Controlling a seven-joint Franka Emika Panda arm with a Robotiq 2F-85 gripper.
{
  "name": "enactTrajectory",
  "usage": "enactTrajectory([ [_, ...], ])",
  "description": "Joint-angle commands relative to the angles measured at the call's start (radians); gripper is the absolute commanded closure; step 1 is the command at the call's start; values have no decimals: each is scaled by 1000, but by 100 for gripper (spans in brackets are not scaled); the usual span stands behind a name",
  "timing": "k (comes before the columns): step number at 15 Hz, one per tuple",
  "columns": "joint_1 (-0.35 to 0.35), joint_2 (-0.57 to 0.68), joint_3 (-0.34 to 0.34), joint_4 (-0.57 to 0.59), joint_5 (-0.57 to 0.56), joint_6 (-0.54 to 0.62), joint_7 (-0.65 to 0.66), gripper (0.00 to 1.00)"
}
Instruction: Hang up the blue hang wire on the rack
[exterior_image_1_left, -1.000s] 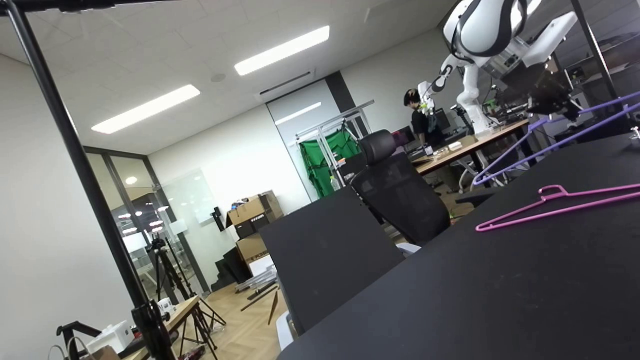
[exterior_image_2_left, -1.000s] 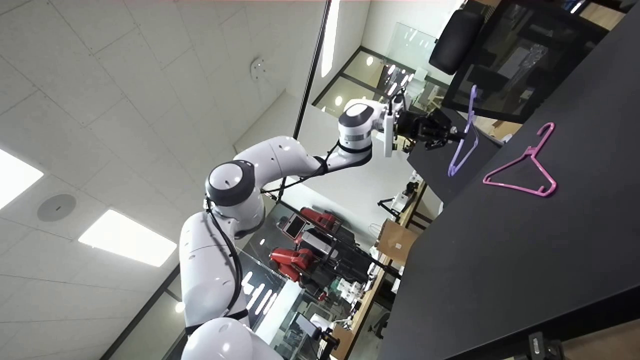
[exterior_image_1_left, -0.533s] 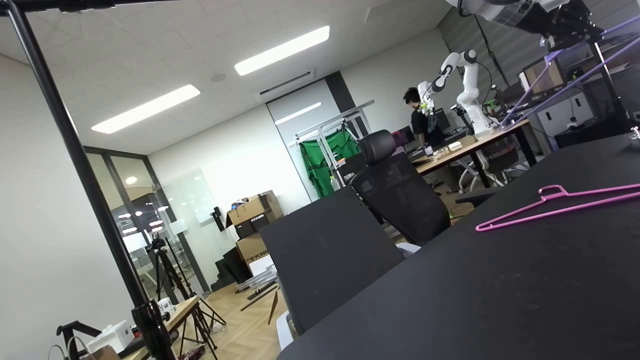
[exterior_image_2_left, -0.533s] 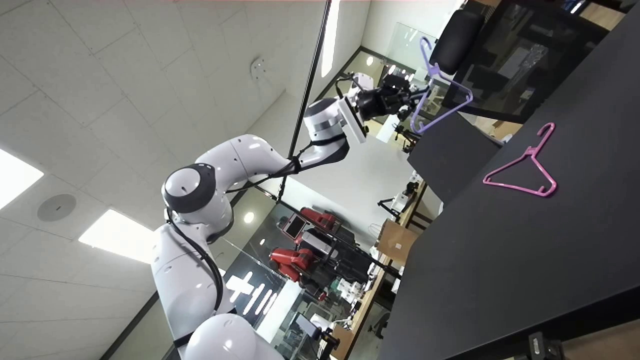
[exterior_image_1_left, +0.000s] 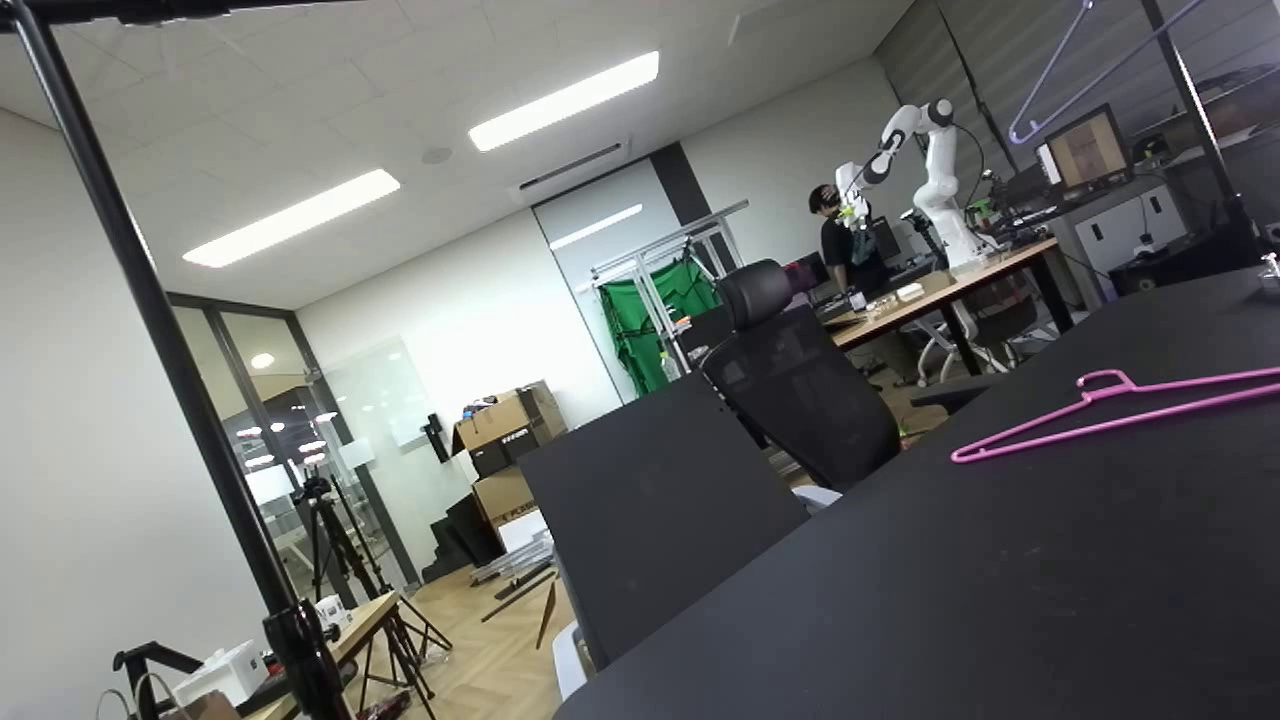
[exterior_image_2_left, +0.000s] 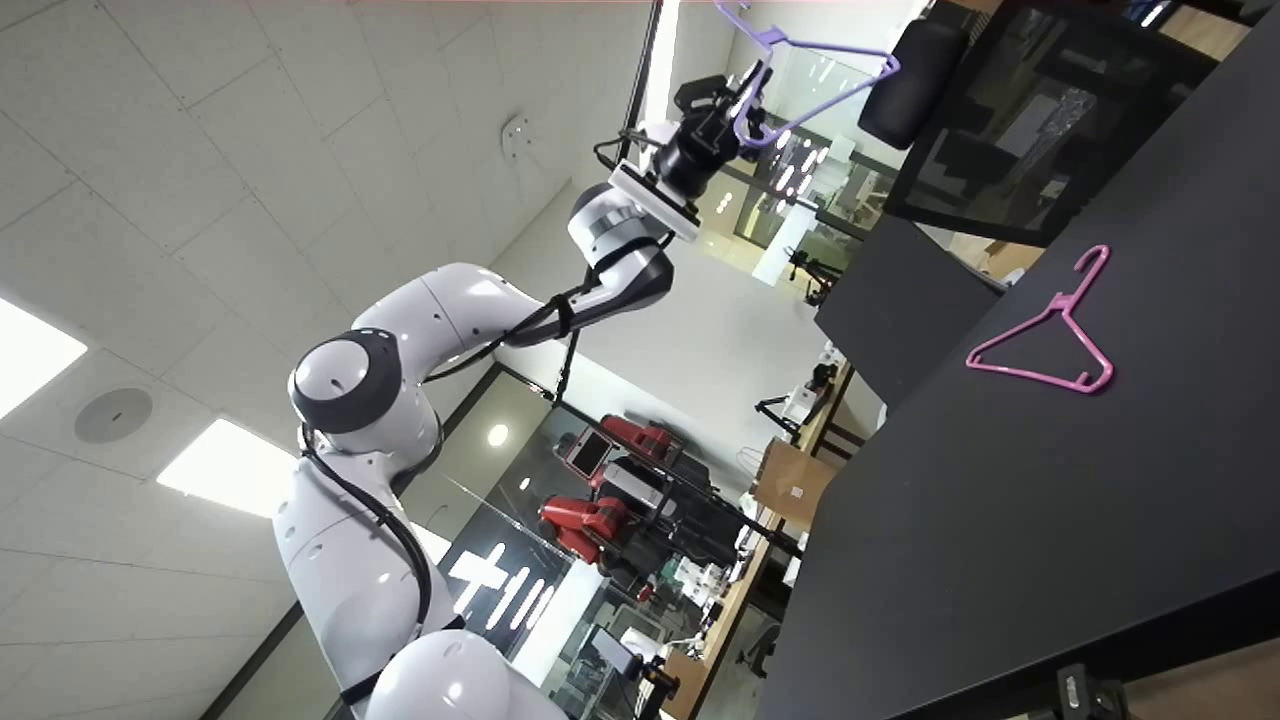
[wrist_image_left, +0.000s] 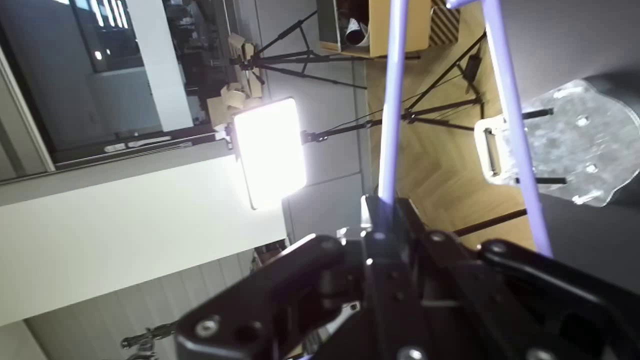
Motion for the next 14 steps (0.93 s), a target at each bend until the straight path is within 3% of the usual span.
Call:
enactTrajectory([
  [1,-76,15,57,140,39,-21,18,98],
  [6,-167,64,126,354,362,-26,-276,98],
  [7,-134,12,98,239,268,4,-187,92],
  [9,-146,28,105,292,338,-3,-251,92],
  [14,-149,51,107,313,350,-4,-262,92],
])
